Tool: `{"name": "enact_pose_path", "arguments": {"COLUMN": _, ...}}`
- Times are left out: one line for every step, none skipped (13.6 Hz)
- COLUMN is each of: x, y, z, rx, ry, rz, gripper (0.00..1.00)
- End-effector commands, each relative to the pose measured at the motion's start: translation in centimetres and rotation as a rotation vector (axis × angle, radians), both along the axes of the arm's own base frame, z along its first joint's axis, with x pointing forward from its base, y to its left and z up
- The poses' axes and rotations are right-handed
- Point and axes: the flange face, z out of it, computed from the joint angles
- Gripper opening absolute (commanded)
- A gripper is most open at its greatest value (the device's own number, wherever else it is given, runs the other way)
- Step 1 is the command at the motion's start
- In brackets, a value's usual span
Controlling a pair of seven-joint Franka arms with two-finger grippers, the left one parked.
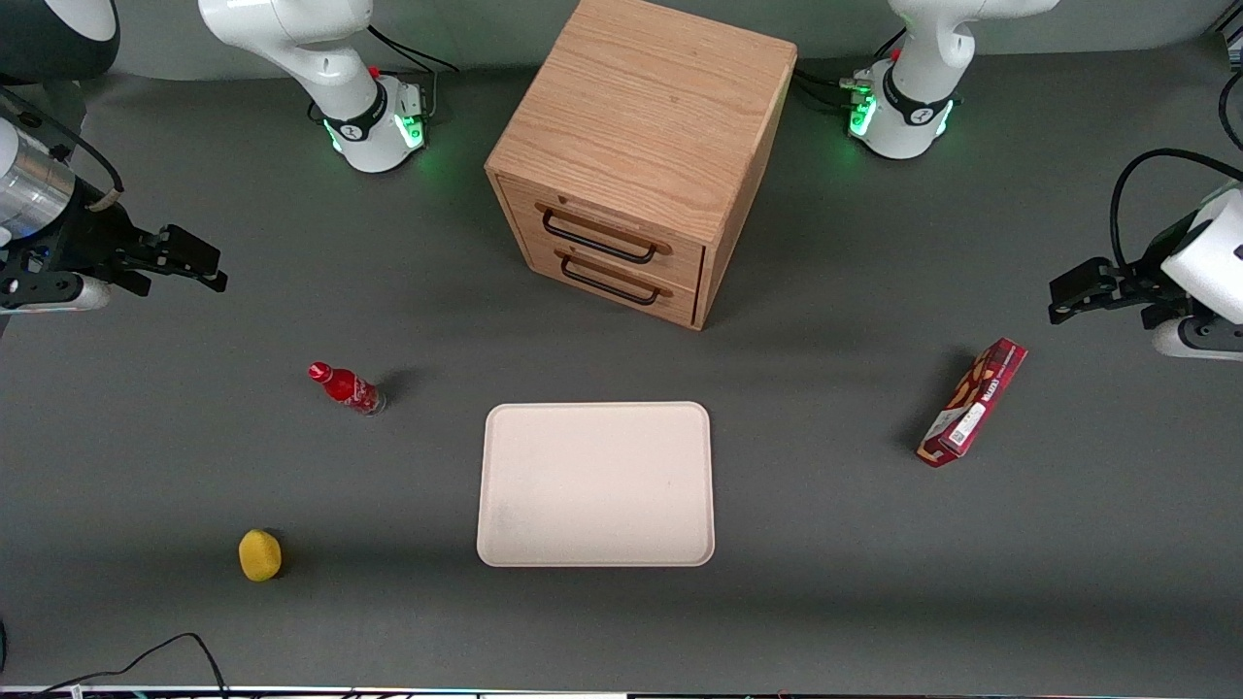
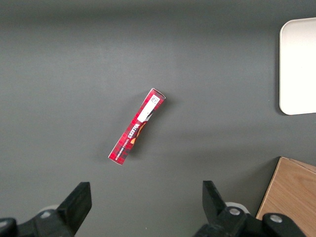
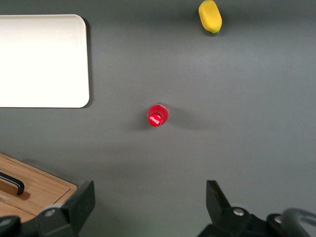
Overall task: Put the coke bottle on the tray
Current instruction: 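Move the open right gripper toward the small red Coke bottle, then lower the right gripper around the red bottle and close it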
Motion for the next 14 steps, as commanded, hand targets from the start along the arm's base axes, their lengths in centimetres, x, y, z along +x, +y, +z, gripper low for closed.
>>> {"name": "enact_pose_path", "arguments": {"x": 1.1, "y": 0.3, "z": -0.6, "rx": -0.002, "ry": 0.025, "rz": -0.001, "gripper": 1.00}}
{"name": "enact_pose_path", "arguments": {"x": 1.2, "y": 0.6, "z": -0.4, "rx": -0.001, "ry": 0.019, "rz": 0.002, "gripper": 1.00}}
{"name": "enact_pose_path", "arguments": {"x": 1.5, "y": 0.6, "z": -0.1, "rx": -0.002, "ry": 0.013, "rz": 0.013, "gripper": 1.00}}
{"name": "enact_pose_path", "arguments": {"x": 1.9, "y": 0.9, "z": -0.6, "rx": -0.003, "ry": 0.022, "rz": 0.008, "gripper": 1.00}}
{"name": "enact_pose_path", "arguments": {"x": 2.2, "y": 0.8, "z": -1.3, "rx": -0.002, "ry": 0.034, "rz": 0.004, "gripper": 1.00}}
{"name": "enact_pose_path", "arguments": {"x": 2.5, "y": 0.5, "z": -2.4, "rx": -0.001, "ry": 0.054, "rz": 0.002, "gripper": 1.00}}
{"name": "enact_pose_path", "arguments": {"x": 2.9, "y": 0.5, "z": -4.2, "rx": 0.007, "ry": 0.074, "rz": 0.008, "gripper": 1.00}}
{"name": "enact_pose_path", "arguments": {"x": 3.6, "y": 0.5, "z": -6.2, "rx": 0.007, "ry": 0.065, "rz": 0.007, "gripper": 1.00}}
{"name": "enact_pose_path", "arguments": {"x": 3.9, "y": 0.5, "z": -9.1, "rx": 0.017, "ry": 0.058, "rz": 0.000, "gripper": 1.00}}
{"name": "enact_pose_path", "arguments": {"x": 4.0, "y": 0.6, "z": -12.1, "rx": 0.033, "ry": 0.025, "rz": -0.010, "gripper": 1.00}}
{"name": "enact_pose_path", "arguments": {"x": 3.7, "y": 0.8, "z": -15.5, "rx": 0.033, "ry": -0.004, "rz": -0.012, "gripper": 1.00}}
{"name": "enact_pose_path", "arguments": {"x": 3.6, "y": 0.9, "z": -18.5, "rx": 0.030, "ry": -0.015, "rz": -0.011, "gripper": 1.00}}
{"name": "enact_pose_path", "arguments": {"x": 3.8, "y": 1.3, "z": -20.9, "rx": 0.028, "ry": -0.010, "rz": -0.005, "gripper": 1.00}}
{"name": "enact_pose_path", "arguments": {"x": 4.1, "y": 1.7, "z": -22.7, "rx": 0.028, "ry": 0.001, "rz": 0.000, "gripper": 1.00}}
